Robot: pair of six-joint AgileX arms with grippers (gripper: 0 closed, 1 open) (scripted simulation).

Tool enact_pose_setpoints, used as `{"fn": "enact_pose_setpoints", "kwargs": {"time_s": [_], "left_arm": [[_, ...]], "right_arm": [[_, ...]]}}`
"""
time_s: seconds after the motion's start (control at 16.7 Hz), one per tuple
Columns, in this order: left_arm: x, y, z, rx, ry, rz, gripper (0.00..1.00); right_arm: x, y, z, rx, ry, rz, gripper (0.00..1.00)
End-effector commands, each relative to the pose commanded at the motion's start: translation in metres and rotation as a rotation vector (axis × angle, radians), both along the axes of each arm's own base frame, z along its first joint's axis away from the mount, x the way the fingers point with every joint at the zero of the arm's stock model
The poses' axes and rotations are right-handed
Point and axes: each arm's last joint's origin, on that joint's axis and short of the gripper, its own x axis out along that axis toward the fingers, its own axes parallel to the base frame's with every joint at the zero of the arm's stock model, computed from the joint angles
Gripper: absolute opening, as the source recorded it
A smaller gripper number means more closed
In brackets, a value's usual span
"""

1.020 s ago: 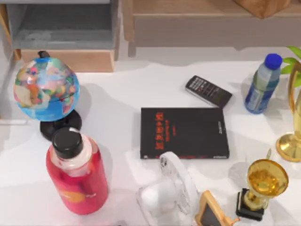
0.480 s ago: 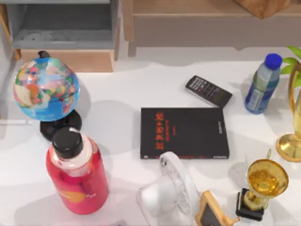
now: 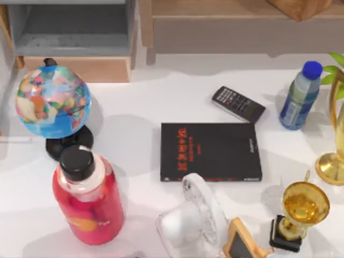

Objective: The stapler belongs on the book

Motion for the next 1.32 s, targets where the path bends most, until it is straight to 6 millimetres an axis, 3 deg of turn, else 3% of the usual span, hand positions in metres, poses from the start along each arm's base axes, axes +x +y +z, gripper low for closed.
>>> {"fn": "enact_pose_setpoints", "kwargs": {"time_s": [0.36,0.84,1.08,1.32], "left_arm": [[-0.004,0.001,-0.008,0.009,-0.005,0.002,1.00],[0.009,-0.003,-0.046,0.006,-0.002,0.005,1.00],[0.009,-0.004,-0.047,0.006,-0.002,0.005,1.00],[0.009,-0.004,-0.047,0.006,-0.002,0.005,0.70]], "right_arm": [[0.000,0.000,0.000,0.000,0.000,0.000,1.00],[0.000,0.000,0.000,0.000,0.000,0.000,1.00],[0.000,0.000,0.000,0.000,0.000,0.000,1.00],[0.000,0.000,0.000,0.000,0.000,0.000,1.00]]}}
